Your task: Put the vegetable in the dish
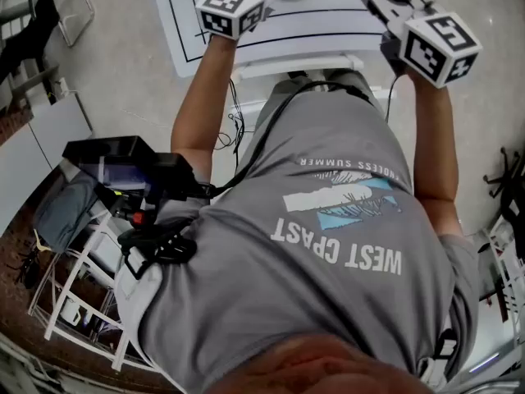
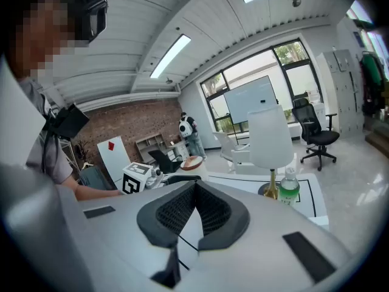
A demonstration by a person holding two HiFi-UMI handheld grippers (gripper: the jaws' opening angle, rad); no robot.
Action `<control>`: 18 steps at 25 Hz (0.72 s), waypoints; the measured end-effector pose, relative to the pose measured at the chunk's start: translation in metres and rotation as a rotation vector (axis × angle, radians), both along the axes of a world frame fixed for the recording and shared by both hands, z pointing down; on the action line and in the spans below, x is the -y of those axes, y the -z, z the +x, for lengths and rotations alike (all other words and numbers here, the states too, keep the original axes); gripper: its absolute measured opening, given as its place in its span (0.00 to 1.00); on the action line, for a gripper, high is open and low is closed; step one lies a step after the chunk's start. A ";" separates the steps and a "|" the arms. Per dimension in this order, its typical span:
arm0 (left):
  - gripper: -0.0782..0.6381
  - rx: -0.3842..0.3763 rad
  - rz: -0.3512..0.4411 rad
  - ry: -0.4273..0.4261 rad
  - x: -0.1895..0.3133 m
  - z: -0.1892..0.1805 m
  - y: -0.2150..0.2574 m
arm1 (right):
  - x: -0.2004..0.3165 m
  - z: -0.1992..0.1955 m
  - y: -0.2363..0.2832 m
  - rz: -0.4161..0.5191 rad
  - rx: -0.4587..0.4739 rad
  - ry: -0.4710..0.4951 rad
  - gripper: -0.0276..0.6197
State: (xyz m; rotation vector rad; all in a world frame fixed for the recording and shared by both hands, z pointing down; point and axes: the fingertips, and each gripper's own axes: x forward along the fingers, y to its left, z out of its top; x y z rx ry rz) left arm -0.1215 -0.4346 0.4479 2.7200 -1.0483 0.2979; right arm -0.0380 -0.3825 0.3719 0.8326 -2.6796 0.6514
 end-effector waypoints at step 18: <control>0.12 -0.113 0.266 -0.069 -0.156 0.076 0.186 | -0.123 0.088 0.124 0.383 0.172 0.057 0.05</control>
